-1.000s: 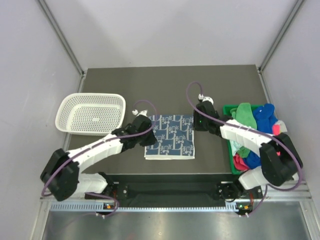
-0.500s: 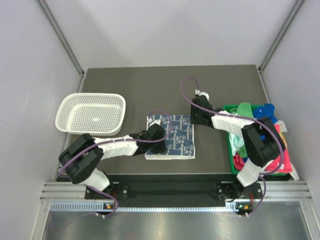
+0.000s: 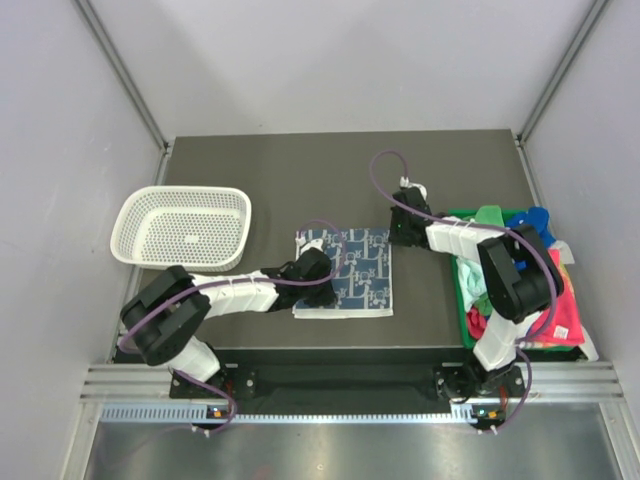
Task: Fold and stack the towels
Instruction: Fold the towel
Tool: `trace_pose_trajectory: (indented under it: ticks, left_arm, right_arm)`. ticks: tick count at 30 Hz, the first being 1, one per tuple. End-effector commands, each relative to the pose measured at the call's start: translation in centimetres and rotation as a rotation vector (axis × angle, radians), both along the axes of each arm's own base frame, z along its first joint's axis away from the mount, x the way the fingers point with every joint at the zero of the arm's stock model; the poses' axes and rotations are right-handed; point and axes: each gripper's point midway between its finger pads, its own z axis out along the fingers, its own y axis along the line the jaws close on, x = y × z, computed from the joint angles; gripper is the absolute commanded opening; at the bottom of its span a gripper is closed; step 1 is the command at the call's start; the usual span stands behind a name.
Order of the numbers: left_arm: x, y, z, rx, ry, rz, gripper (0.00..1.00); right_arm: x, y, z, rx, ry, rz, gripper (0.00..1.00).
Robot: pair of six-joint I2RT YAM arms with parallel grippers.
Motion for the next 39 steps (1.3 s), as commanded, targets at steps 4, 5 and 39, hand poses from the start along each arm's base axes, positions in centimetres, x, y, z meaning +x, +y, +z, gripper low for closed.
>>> trace_pose_trajectory:
  ticks: [4, 5, 39]
  left_arm:
    - [-1.1, 0.7, -1.8, 0.059, 0.036, -0.018, 0.08]
    - [-0.9, 0.3, -1.4, 0.05, 0.03, -0.022, 0.08]
    - [18.7, 9.1, 3.0, 0.431, -0.113, 0.213, 0.35]
  right_arm:
    - [3.1, 0.0, 2.1, 0.023, -0.083, -0.002, 0.1]
    - [3.0, 0.1, 2.2, 0.028, -0.081, 0.006, 0.1]
    - [2.4, 2.4, 3.5, -0.042, -0.074, 0.121, 0.36]
